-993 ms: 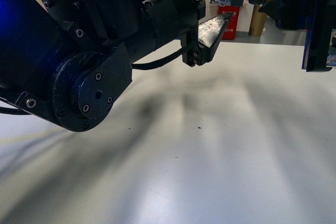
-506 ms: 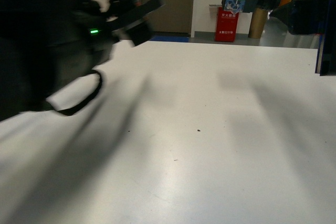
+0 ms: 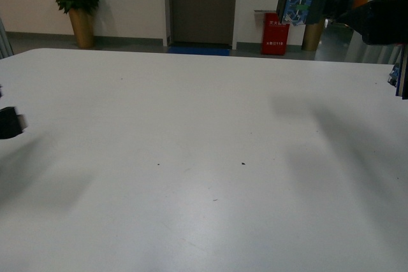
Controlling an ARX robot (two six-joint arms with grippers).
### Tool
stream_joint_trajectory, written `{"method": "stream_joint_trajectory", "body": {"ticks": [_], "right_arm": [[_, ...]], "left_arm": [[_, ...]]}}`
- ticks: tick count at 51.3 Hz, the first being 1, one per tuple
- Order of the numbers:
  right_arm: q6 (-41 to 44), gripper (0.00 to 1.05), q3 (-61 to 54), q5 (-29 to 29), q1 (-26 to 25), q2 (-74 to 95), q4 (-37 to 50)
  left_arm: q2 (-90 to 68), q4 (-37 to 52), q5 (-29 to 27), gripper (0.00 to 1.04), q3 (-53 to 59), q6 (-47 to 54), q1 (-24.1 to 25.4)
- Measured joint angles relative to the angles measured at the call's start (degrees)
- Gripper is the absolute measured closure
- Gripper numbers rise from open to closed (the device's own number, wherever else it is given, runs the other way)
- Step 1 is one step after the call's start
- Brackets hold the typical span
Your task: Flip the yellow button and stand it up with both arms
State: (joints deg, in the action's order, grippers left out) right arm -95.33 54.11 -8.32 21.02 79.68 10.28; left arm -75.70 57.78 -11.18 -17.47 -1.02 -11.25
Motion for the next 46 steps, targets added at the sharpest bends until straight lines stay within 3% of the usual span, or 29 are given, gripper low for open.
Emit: {"method": "stream_joint_trajectory", "body": {"ticks": [27, 36, 46], "right_arm": [[0.0, 0.81, -1.4, 0.0, -0.3, -2.7, -0.5], [0.2, 0.81, -2.0, 0.1, -0.5, -3.4, -0.6], [0.2, 0.81, -2.4, 0.1, -1.0, -4.1, -0.7]], "left_arm": [[14.6, -2.1, 5.9, 1.01, 12.8, 0.5, 5.7], [22.1, -7.6, 10.7, 1.01, 14.8, 0.5, 9.8], [30.6, -14.7, 11.0, 1.01, 15.9, 0.6, 11.1]]}}
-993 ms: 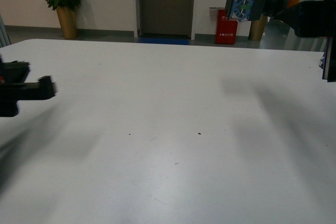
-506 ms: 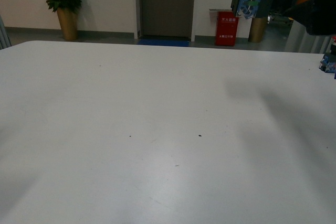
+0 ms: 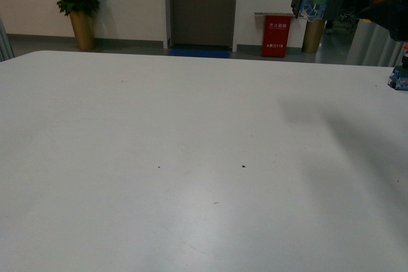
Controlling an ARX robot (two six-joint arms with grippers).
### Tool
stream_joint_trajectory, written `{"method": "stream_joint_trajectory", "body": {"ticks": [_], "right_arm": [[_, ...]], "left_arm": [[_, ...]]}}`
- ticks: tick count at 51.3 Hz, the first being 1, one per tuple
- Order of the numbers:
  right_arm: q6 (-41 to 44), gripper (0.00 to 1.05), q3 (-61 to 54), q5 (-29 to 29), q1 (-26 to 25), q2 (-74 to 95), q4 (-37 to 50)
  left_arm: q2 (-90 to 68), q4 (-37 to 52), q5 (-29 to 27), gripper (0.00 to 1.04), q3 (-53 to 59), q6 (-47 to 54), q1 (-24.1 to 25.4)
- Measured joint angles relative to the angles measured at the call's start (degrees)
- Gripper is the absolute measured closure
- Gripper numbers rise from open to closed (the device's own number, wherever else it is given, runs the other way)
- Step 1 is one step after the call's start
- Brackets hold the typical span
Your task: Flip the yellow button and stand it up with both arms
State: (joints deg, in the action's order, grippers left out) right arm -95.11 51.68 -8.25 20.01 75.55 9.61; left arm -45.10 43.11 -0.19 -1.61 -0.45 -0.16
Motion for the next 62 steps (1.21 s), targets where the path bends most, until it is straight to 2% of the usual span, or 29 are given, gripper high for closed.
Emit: {"method": "stream_joint_trajectory", "body": {"ticks": [34, 62], "right_arm": [[0.6, 0.81, -0.9, 0.4, -1.3, -0.7, 0.2], [1.1, 0.81, -1.0, 0.8, -2.1, -1.1, 0.4]], "left_arm": [[24.0, -21.9, 0.1, 1.01, 0.1, 0.0, 0.0], [34.8, -32.7, 0.1, 1.01, 0.1, 0.0, 0.0]]}}
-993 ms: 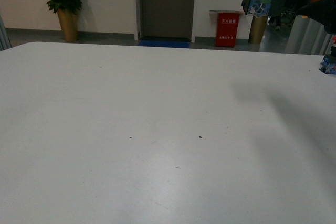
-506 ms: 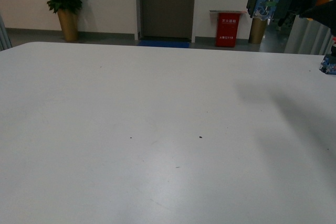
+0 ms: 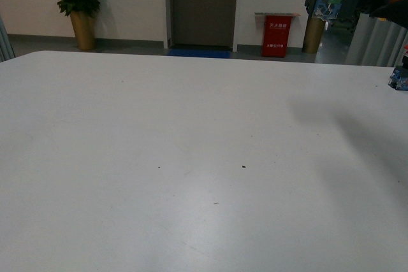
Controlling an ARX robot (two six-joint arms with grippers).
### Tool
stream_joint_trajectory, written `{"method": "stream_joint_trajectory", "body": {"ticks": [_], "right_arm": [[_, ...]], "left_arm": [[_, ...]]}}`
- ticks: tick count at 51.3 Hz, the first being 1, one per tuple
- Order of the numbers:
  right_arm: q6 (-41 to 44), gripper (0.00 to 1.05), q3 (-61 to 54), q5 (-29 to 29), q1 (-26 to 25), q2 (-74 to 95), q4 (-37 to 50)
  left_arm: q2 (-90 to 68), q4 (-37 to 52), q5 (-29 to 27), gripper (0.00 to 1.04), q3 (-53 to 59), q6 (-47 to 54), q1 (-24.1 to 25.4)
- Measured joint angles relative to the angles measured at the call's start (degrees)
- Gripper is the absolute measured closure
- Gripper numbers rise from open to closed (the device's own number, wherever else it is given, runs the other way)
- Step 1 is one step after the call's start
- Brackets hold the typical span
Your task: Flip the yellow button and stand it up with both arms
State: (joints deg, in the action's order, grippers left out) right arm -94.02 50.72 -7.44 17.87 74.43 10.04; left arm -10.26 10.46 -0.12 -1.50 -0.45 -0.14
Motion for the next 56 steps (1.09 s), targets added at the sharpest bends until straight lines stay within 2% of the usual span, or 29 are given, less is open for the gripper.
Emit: {"method": "stream_joint_trajectory", "body": {"ticks": [2, 7, 31, 35, 41, 50, 54, 56], "right_arm": [[0.0, 0.81, 0.0, 0.0, -0.1, 0.0, 0.0], [0.0, 0.81, -0.1, 0.0, -0.2, -0.2, 0.0], [0.7, 0.81, -0.8, 0.0, -0.9, -0.7, 0.6], [2.9, 0.81, -0.8, -1.5, -0.9, -0.7, 0.8], [11.6, 0.81, -0.6, -5.7, -0.8, -0.7, 1.2], [23.5, 0.81, -0.1, -7.6, -1.7, -1.3, 2.5], [29.0, 0.81, -0.1, -10.5, -1.8, -1.7, 3.5], [32.5, 0.81, -0.1, -12.2, -1.7, -1.8, 4.8]], "left_arm": [[0.9, -0.9, 0.0, 1.01, 0.0, 0.0, 0.0], [8.5, -10.0, 0.1, 1.01, 0.0, 0.0, 0.0], [10.1, -10.4, 0.1, 1.0, 0.0, 0.0, 0.0], [10.1, -10.4, 0.1, 0.84, 0.0, 0.0, 0.0], [10.1, -10.4, 0.1, 0.6, 0.0, 0.0, 0.0], [10.1, -10.4, 0.1, 0.23, 0.0, 0.0, 0.0], [10.1, -10.4, 0.1, 0.08, 0.0, 0.0, 0.0], [10.1, -10.4, 0.1, 0.05, 0.0, 0.1, 0.0]]}}
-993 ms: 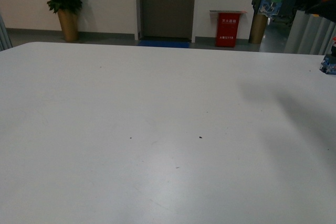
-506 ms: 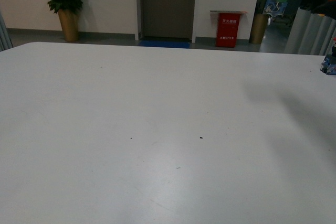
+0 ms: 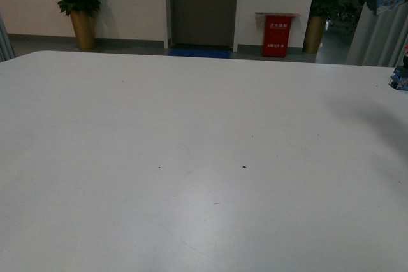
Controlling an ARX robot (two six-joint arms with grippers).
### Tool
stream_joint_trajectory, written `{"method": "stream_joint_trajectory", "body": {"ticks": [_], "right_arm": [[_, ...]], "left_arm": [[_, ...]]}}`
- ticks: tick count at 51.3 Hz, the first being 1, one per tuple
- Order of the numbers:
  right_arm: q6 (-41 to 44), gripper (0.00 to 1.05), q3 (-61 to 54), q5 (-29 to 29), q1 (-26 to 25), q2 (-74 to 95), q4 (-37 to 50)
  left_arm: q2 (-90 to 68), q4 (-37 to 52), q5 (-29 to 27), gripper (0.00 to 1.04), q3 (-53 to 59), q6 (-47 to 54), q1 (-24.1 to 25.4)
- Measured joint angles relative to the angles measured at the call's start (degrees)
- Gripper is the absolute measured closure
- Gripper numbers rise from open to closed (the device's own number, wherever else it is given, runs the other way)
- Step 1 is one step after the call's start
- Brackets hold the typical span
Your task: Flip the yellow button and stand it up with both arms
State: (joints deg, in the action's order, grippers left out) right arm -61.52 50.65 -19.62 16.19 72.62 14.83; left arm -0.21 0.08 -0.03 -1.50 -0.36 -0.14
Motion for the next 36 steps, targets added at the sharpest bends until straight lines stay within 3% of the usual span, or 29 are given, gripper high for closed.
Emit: {"method": "stream_joint_trajectory", "body": {"ticks": [9, 26, 36], "right_arm": [[16.2, 0.81, -1.0, -6.3, 1.1, -0.2, 7.8], [47.4, 0.81, -4.7, -12.9, 4.0, 1.6, 22.5], [54.7, 0.81, -4.5, -14.6, 4.3, 5.9, 21.3]], "left_arm": [[0.0, 0.0, 0.0, 0.07, 0.0, 0.0, 0.0], [0.0, 0.0, 0.0, 0.07, 0.0, 0.0, 0.0], [0.0, 0.0, 0.0, 0.07, 0.0, 0.0, 0.0]]}}
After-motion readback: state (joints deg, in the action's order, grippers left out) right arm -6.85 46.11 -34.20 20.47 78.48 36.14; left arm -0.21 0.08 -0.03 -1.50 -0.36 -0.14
